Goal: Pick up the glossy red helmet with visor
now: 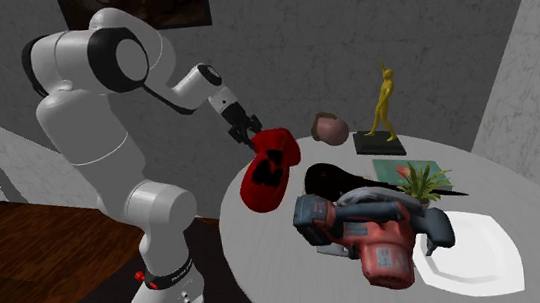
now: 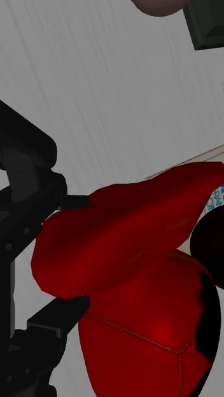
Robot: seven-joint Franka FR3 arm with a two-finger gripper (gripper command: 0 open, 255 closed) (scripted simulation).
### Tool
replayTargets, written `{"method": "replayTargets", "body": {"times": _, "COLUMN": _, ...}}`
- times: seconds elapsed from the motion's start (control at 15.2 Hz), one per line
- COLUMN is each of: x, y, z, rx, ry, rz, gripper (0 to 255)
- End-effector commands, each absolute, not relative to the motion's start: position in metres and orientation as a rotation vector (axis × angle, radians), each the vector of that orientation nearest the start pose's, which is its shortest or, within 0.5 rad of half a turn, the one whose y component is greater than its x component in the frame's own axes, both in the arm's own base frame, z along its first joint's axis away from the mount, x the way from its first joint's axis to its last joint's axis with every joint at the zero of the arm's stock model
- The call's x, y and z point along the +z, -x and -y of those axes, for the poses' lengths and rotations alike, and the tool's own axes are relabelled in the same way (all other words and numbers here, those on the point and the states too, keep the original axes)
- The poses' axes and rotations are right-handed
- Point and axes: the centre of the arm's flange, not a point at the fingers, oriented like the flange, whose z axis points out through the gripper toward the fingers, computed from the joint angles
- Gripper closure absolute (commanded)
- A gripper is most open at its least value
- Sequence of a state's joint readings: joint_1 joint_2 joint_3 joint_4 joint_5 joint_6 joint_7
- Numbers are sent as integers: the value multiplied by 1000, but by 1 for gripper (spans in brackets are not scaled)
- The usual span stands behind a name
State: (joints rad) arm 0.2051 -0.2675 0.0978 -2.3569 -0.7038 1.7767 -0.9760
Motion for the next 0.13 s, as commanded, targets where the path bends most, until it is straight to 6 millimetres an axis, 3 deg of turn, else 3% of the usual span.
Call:
{"method": "replayTargets", "body": {"times": 0.0, "x": 438, "y": -428, "z": -77, "rx": -673, "ry": -1808, "rz": -1745, "gripper": 255}}
{"method": "replayTargets", "body": {"times": 0.07, "x": 438, "y": -428, "z": -77, "rx": -673, "ry": -1808, "rz": -1745, "gripper": 255}}
